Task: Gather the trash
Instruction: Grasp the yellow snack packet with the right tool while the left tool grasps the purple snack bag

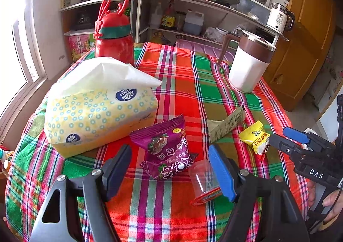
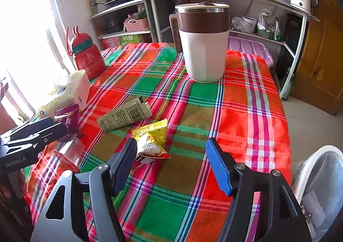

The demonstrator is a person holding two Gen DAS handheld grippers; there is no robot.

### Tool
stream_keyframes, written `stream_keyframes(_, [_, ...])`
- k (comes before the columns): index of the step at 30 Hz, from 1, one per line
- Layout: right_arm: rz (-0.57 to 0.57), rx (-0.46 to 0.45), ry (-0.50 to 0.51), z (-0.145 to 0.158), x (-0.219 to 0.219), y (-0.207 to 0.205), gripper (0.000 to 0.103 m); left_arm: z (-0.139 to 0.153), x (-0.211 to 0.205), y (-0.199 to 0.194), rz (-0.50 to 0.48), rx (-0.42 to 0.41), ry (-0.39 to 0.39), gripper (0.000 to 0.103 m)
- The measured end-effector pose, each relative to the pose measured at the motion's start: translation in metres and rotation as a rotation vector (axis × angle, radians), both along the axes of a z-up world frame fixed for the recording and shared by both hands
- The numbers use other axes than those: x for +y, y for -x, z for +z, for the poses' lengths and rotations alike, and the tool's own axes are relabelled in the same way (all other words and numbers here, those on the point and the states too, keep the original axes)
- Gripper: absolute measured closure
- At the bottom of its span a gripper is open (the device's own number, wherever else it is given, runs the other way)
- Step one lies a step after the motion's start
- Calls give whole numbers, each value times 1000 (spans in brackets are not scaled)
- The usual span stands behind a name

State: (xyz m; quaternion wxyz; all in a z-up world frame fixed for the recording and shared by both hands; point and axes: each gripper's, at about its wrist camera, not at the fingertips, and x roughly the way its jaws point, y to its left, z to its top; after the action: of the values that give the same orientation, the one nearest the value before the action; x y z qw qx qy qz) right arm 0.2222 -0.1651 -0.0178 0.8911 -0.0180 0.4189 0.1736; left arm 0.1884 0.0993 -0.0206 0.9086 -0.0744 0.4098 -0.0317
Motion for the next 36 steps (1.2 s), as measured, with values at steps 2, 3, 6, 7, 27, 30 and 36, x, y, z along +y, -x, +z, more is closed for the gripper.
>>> stream_keyframes(2, [2, 10, 1, -3, 2, -4, 36, -3, 1, -5, 16, 16, -7, 27])
stream_keyframes(3, [3, 16, 0, -5, 2, -5, 36, -4, 1, -7, 17, 17, -16, 27])
stream_keyframes(6, [3, 27, 8, -9, 4, -10, 36, -8, 3, -11, 19, 26, -23, 27])
stream_keyframes(7, [7, 32, 5, -11, 5, -11, 36, -9, 3, -12, 20, 26, -21, 27])
stream_keyframes(27, [47, 24, -33, -10, 12, -9, 84, -10, -4, -13, -30, 18, -23, 56])
stream_keyframes(30, [48, 12, -24, -6, 12, -6, 95, -6, -7, -11, -38, 5, -28, 57])
stream_keyframes(36, [66, 27, -80, -5, 5, -6, 84, -8, -8, -9, -39, 10, -26, 57])
